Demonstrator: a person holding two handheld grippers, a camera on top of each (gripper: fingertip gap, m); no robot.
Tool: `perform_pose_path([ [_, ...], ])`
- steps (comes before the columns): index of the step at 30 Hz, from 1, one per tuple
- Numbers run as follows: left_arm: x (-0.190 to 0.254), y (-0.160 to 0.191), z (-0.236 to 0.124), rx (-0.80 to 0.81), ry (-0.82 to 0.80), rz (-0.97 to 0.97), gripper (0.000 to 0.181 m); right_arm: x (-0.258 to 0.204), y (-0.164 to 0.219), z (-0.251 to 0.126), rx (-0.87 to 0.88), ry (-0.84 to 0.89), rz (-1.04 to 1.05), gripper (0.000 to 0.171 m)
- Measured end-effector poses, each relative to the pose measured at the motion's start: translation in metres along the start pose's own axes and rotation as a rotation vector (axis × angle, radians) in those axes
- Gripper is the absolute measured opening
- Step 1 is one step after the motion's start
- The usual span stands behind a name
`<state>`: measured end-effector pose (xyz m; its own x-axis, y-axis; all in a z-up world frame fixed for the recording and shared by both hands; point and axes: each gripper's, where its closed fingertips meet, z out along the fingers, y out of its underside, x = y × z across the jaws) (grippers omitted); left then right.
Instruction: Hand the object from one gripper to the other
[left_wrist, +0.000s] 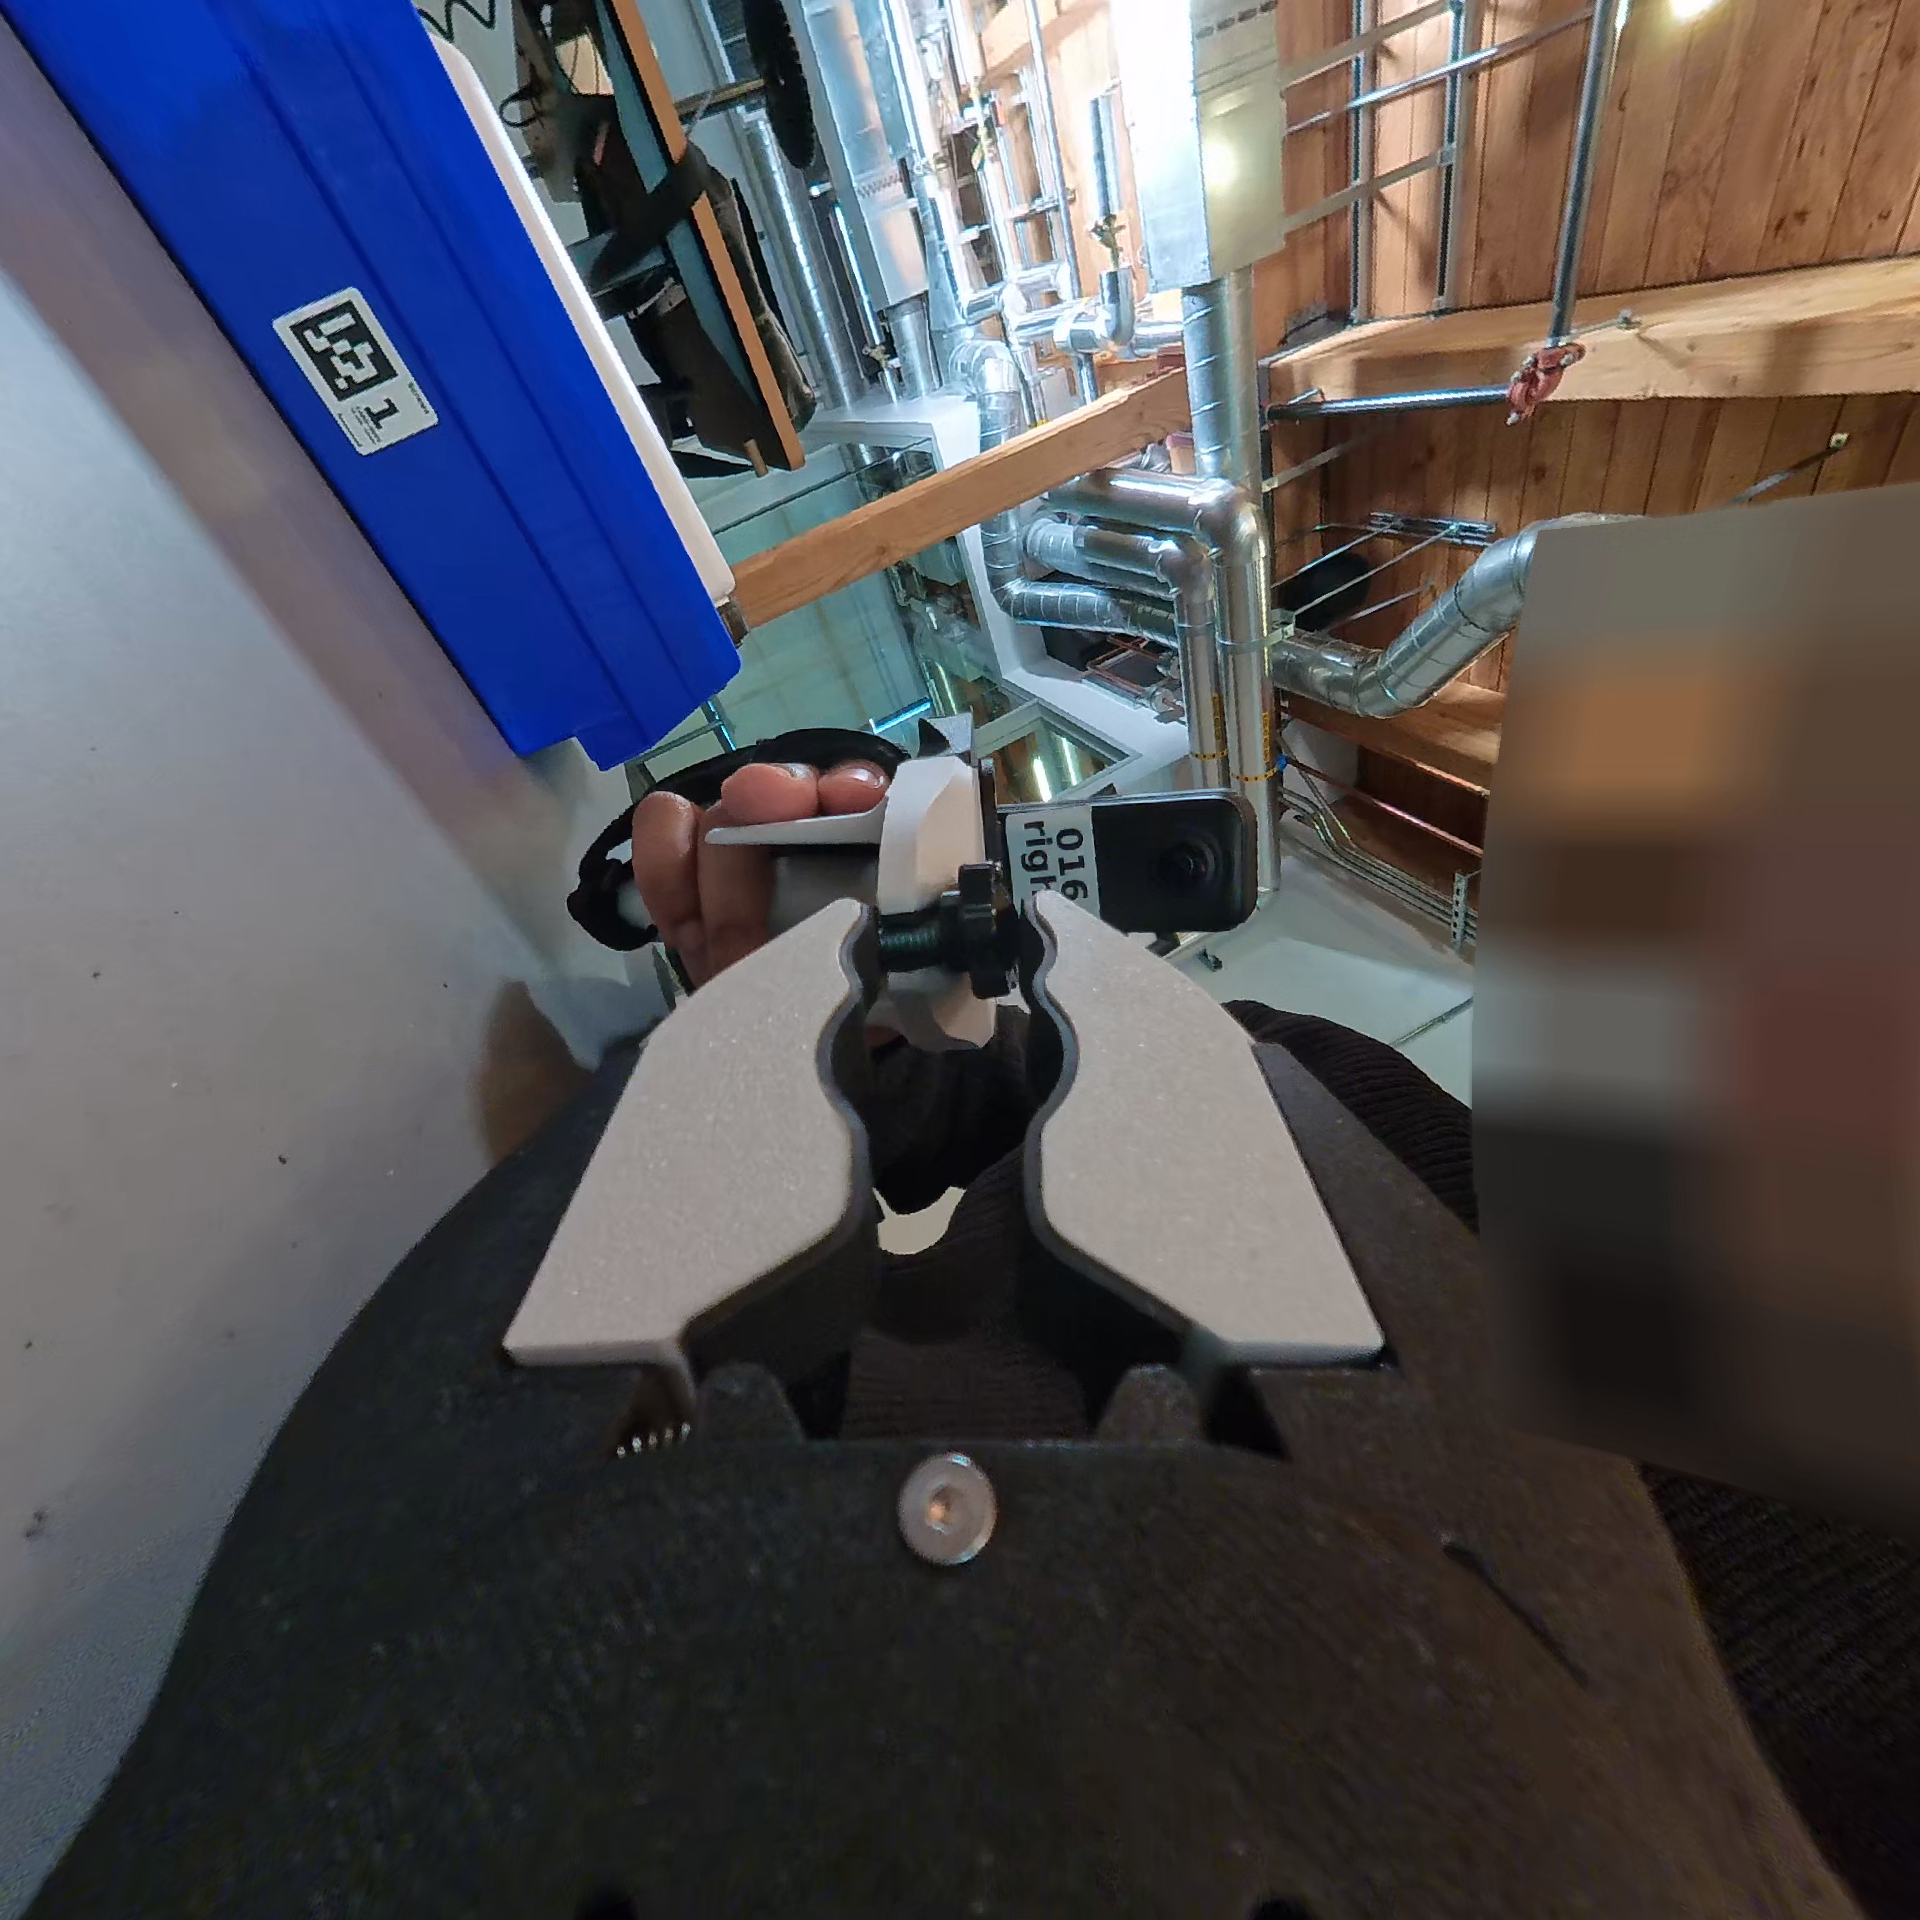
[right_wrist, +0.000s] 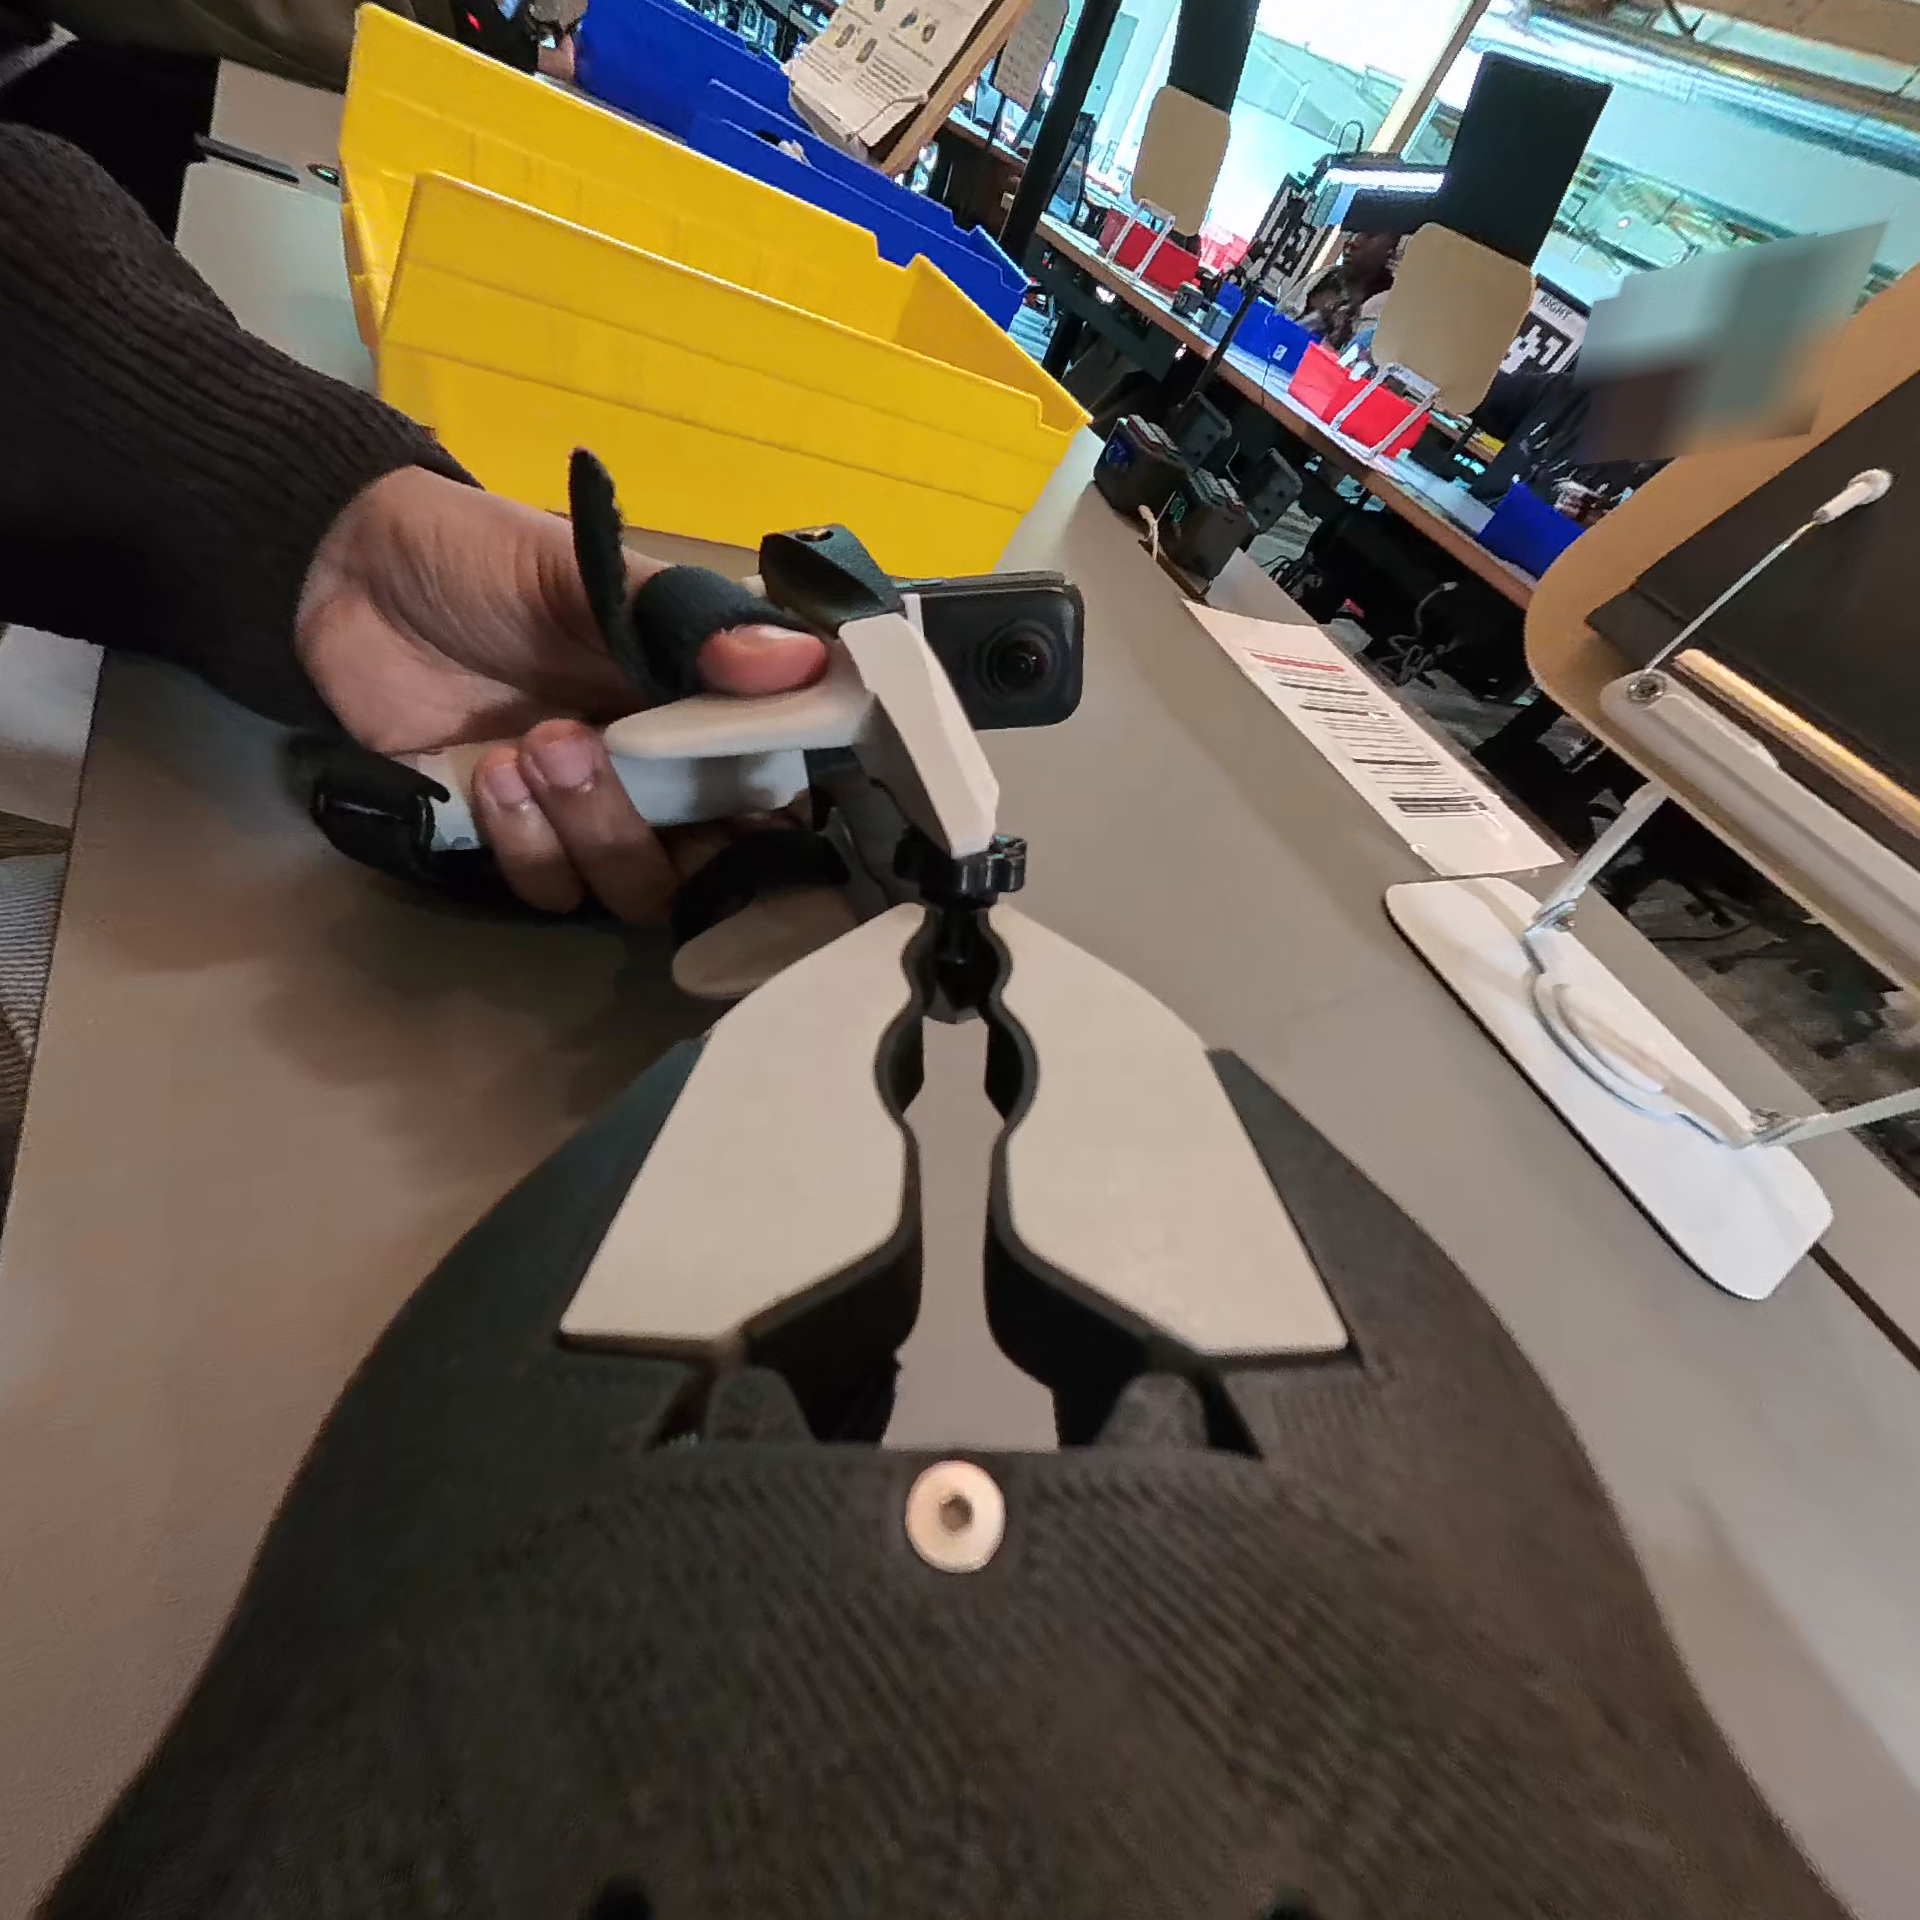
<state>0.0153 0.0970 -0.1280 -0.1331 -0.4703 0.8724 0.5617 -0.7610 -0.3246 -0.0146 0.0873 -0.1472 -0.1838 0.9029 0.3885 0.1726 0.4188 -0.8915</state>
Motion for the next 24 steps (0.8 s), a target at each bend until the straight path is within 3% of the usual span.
perform_pose_path([
  [3, 0.001, -0.002, 0.000, 0.013, 0.002, 0.017, 0.026, 0.001, -0.001, 0.000, 0.008, -0.010, 0.039, 0.006],
  [6, 0.001, -0.009, -0.003, 0.066, -0.003, 0.037, 0.038, 0.006, -0.004, -0.003, 0.040, -0.021, 0.124, 0.006],
  [12, 0.001, -0.021, -0.008, 0.119, -0.105, 0.206, 0.054, 0.018, -0.007, -0.009, 0.130, -0.107, 0.459, 0.006],
  [16, -0.001, -0.023, -0.007, 0.090, -0.265, 0.454, 0.070, 0.026, -0.012, -0.016, 0.215, -0.208, 0.724, 0.006],
  [19, -0.004, -0.023, -0.004, 0.025, -0.424, 0.744, 0.085, 0.030, -0.015, -0.021, 0.268, -0.282, 0.873, 0.006],
  [24, -0.003, -0.012, 0.002, -0.163, -0.640, 1.288, 0.085, 0.017, -0.020, -0.022, 0.292, -0.521, 1.091, 0.006],
])
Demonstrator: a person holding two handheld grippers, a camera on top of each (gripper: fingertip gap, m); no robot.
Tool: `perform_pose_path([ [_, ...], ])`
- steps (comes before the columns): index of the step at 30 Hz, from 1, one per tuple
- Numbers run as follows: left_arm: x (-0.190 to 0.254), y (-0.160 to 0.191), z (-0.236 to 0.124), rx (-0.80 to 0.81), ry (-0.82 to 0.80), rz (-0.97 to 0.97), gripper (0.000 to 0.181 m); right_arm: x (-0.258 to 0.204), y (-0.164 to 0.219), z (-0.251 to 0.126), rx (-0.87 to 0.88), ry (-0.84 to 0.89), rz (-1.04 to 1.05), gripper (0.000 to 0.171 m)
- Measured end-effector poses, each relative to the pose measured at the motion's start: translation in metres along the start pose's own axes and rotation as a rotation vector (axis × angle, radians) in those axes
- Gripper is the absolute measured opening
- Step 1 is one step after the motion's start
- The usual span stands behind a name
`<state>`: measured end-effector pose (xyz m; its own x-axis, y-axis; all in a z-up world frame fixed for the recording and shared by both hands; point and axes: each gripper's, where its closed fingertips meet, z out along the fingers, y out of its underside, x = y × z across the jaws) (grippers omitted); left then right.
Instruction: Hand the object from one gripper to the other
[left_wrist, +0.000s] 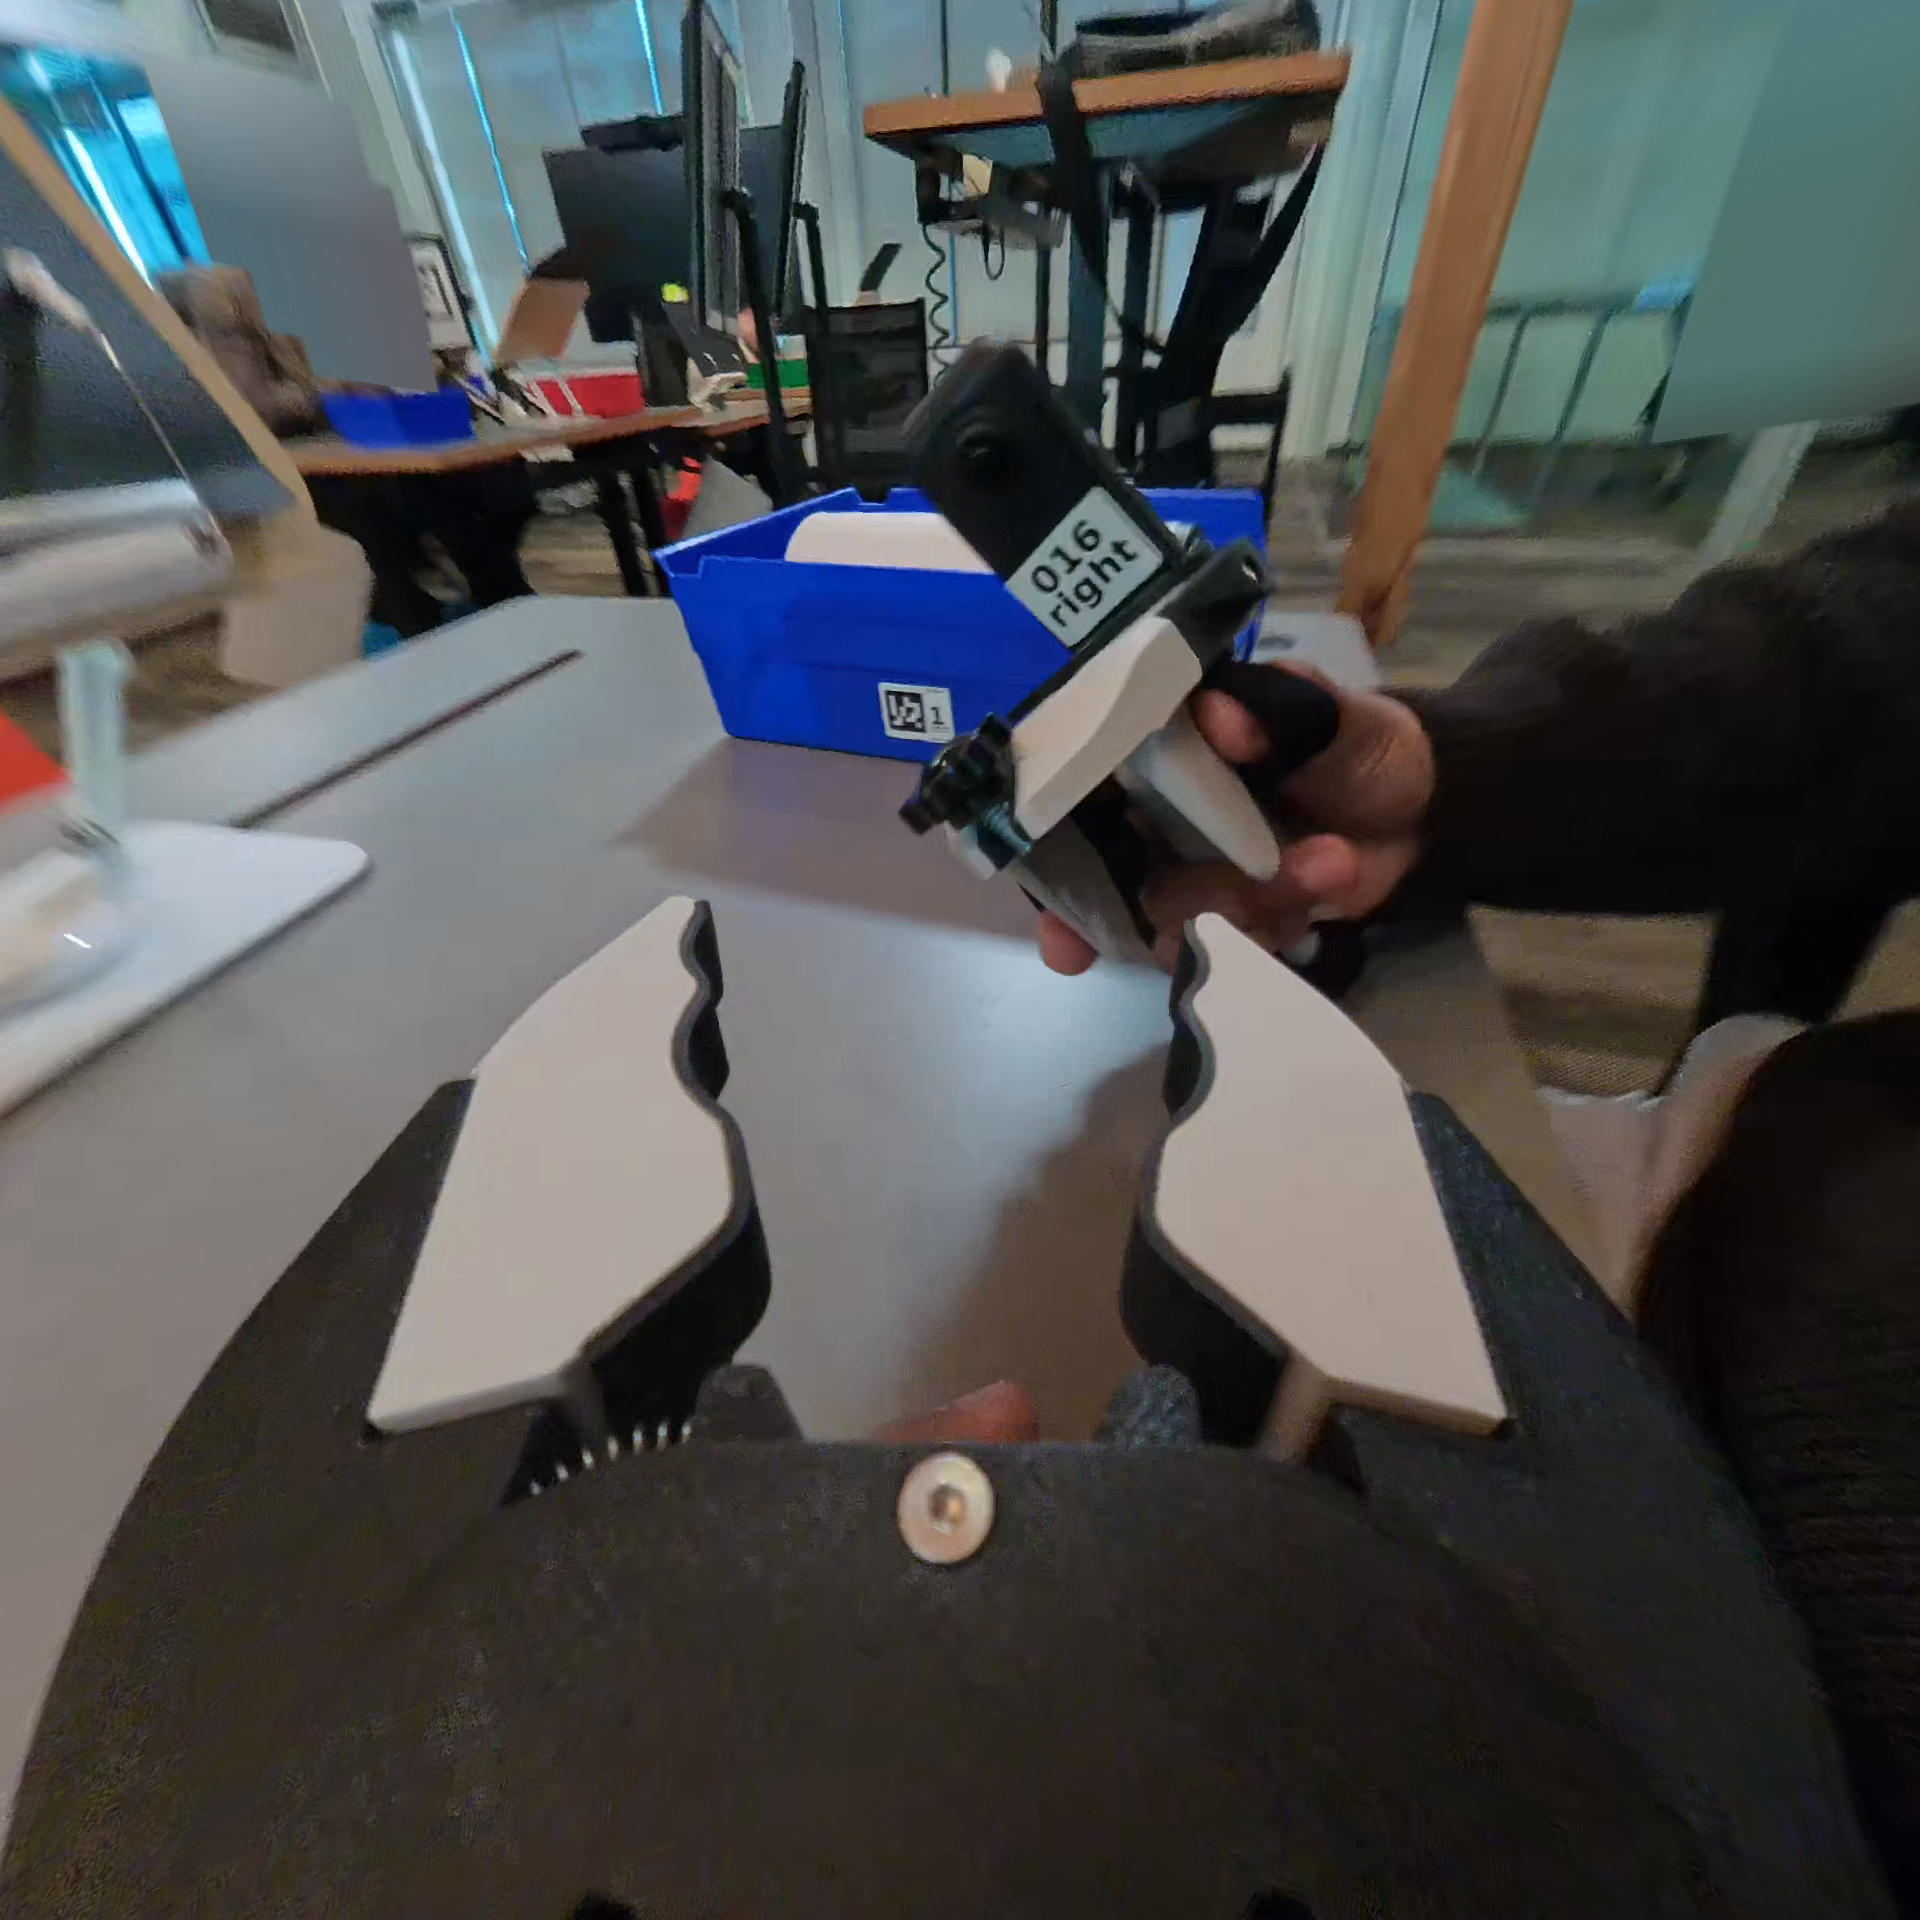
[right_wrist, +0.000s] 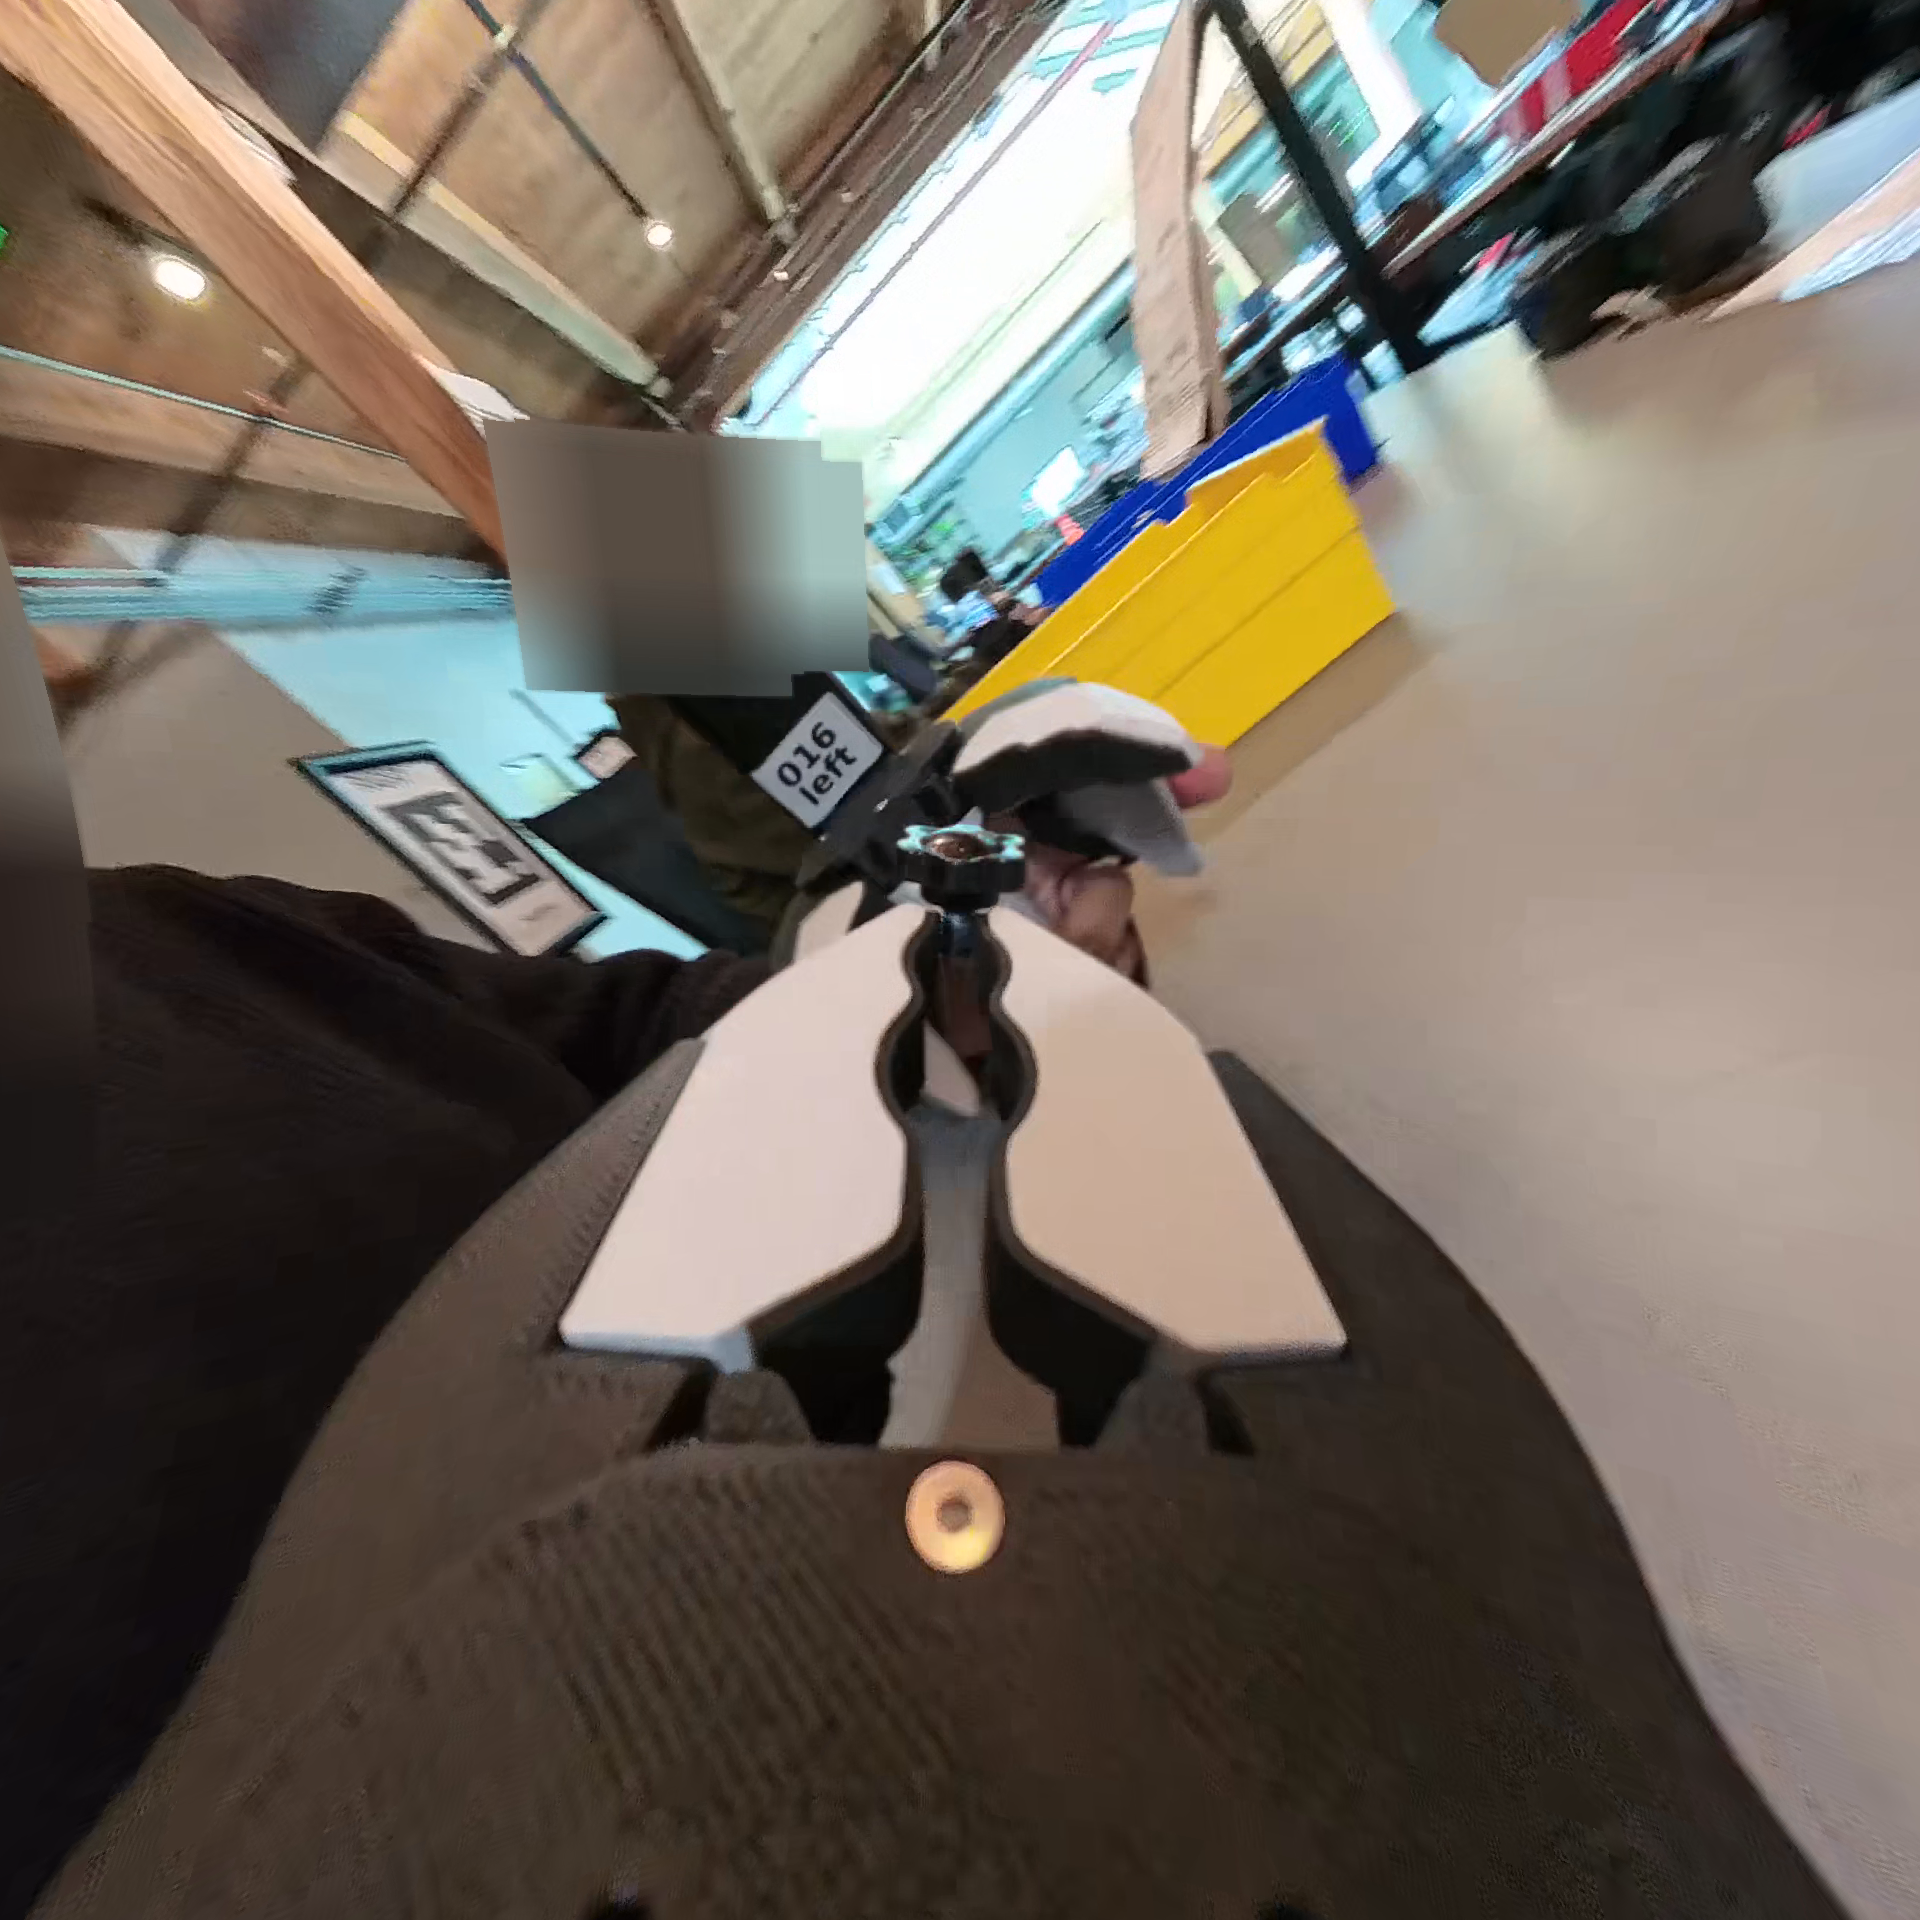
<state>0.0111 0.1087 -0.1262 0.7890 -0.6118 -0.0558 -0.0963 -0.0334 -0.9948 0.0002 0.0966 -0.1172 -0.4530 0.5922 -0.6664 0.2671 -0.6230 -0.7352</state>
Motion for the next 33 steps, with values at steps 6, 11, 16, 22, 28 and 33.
perform_pose_path([
  [6, 0.015, 0.000, 0.001, -0.017, 0.018, 0.170, 0.055, -0.008, 0.009, 0.005, -0.033, -0.147, 0.200, 0.006],
  [11, 0.015, -0.006, -0.003, 0.022, 0.023, 0.164, 0.048, -0.007, 0.012, 0.006, -0.049, -0.170, 0.251, 0.006],
  [16, 0.018, -0.007, -0.003, 0.018, 0.024, 0.195, 0.043, -0.007, 0.016, 0.007, -0.069, -0.180, 0.277, 0.006],
  [22, 0.020, -0.007, -0.004, 0.007, 0.043, 0.199, 0.025, -0.008, 0.019, 0.009, -0.079, -0.192, 0.294, 0.013],
  [28, 0.016, -0.009, -0.006, 0.015, 0.035, 0.174, 0.025, -0.001, 0.014, 0.011, -0.038, -0.140, 0.267, 0.034],
  [33, 0.012, -0.009, -0.007, 0.019, 0.033, 0.125, 0.025, 0.007, 0.000, 0.005, 0.038, -0.033, 0.113, 0.053],
])
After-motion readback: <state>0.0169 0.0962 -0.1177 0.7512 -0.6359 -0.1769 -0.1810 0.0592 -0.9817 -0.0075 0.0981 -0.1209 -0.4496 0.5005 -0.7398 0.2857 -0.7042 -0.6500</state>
